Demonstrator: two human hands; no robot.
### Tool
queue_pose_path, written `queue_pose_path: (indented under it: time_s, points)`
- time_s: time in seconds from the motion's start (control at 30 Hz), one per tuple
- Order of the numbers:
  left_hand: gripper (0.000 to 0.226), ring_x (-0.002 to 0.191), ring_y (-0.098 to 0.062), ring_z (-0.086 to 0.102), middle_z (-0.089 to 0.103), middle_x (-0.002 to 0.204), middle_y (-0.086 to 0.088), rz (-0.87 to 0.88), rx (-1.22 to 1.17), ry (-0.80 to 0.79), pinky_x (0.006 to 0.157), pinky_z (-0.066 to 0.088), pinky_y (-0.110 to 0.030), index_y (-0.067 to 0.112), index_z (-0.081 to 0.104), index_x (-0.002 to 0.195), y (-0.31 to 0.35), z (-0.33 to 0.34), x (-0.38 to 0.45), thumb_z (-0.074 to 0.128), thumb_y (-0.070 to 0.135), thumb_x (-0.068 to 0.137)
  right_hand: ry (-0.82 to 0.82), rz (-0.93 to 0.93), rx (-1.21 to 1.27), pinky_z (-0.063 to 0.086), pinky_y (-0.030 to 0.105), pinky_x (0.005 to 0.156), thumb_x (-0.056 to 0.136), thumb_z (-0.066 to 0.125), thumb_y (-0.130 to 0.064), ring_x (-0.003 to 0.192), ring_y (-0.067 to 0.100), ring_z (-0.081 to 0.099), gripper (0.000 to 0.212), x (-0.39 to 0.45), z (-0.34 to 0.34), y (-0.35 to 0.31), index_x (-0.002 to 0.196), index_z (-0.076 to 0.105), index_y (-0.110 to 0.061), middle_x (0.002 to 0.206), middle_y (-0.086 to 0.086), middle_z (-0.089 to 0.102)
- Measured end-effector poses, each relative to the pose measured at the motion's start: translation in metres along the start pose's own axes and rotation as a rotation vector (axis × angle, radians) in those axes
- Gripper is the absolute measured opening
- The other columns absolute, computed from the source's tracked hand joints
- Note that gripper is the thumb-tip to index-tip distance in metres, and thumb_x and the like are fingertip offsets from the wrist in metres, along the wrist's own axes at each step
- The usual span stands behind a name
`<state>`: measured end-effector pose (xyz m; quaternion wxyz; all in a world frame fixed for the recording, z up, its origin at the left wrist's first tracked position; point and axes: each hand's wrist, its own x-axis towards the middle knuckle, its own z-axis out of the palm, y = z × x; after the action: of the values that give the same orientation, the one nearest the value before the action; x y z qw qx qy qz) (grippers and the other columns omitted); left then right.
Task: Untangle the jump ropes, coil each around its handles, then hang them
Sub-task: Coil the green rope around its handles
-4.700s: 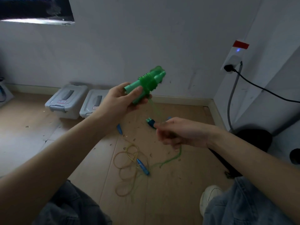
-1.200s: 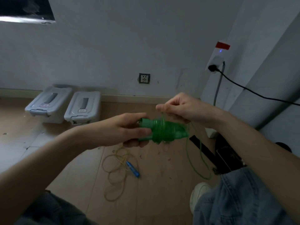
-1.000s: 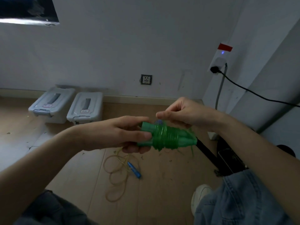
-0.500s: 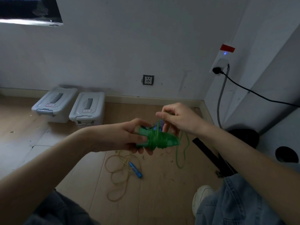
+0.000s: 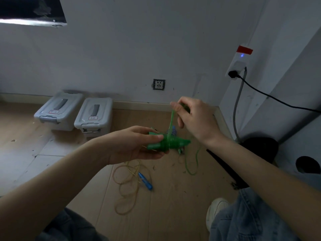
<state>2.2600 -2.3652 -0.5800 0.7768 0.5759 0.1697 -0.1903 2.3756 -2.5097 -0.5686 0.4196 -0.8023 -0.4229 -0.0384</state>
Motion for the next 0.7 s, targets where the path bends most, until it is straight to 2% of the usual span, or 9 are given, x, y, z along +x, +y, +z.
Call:
queue_pose_path:
  time_s: [0.1,0.2,0.4,0.47,0.57,0.63,0.7]
  points:
    - [0.048,0.086,-0.024,0.069,0.060,0.111,-0.022,0.027,-0.092,0.162,0.062,0.057,-0.025,0.000,0.052,0.116,0.001,-0.013,0.002,0.063,0.015,0.072,0.024,-0.077,0.042,0.035,0.012,0.045,0.093,0.049,-0.030,0.044,0.005,0.045,0.031,0.002,-0.010,-0.005,0.065,0.050,-0.020,0.050,-0.006,0.046]
    - [0.042,0.093,-0.026,0.062,0.051,0.120,-0.023,0.137,-0.237,0.321,0.060,0.058,-0.025,-0.003,0.047,0.122,0.006,-0.031,0.004,0.057,0.011,0.084,0.021,-0.153,-0.012,0.031,0.012,0.043,0.092,0.052,-0.030,0.047,0.007,0.045,0.030,-0.003,-0.012,-0.006,0.066,0.054,-0.014,0.049,-0.009,0.041]
    - [0.042,0.094,-0.026,0.063,0.050,0.122,-0.024,0.217,-0.379,0.363,0.059,0.057,-0.022,-0.006,0.044,0.126,0.007,-0.046,0.008,0.053,0.011,0.089,0.010,-0.210,-0.047,0.030,0.012,0.044,0.091,0.055,-0.027,0.046,0.007,0.043,0.031,-0.001,-0.009,-0.006,0.067,0.058,-0.009,0.048,-0.011,0.041]
    - [0.041,0.092,-0.024,0.065,0.053,0.118,-0.021,0.201,-0.238,0.372,0.059,0.056,-0.021,-0.002,0.047,0.124,0.005,-0.041,0.006,0.056,0.011,0.086,0.014,-0.221,-0.056,0.030,0.012,0.043,0.091,0.055,-0.028,0.042,0.007,0.040,0.031,0.002,-0.010,-0.006,0.066,0.058,-0.011,0.048,-0.012,0.041]
    - [0.035,0.087,-0.021,0.067,0.058,0.111,-0.014,0.141,0.241,0.322,0.063,0.056,-0.019,0.006,0.051,0.118,0.000,-0.021,0.002,0.057,0.010,0.084,-0.010,-0.222,-0.063,0.029,0.015,0.043,0.091,0.056,-0.030,0.041,0.004,0.037,0.031,0.004,-0.009,-0.005,0.065,0.057,-0.013,0.048,-0.010,0.042]
    - [0.033,0.086,-0.017,0.068,0.062,0.105,-0.008,0.135,0.475,0.203,0.068,0.056,-0.019,0.009,0.052,0.118,-0.001,-0.005,-0.001,0.056,0.010,0.086,-0.043,-0.207,-0.072,0.028,0.016,0.043,0.090,0.057,-0.030,0.040,0.005,0.037,0.032,0.004,-0.009,-0.004,0.061,0.055,-0.015,0.046,-0.010,0.041]
    - [0.032,0.088,-0.015,0.068,0.064,0.103,-0.005,0.168,0.596,0.032,0.073,0.055,-0.019,0.012,0.051,0.119,0.002,0.008,-0.006,0.055,0.010,0.087,-0.083,-0.164,-0.067,0.028,0.015,0.043,0.090,0.058,-0.030,0.039,0.008,0.038,0.038,0.003,-0.009,-0.003,0.054,0.051,-0.020,0.043,-0.012,0.039]
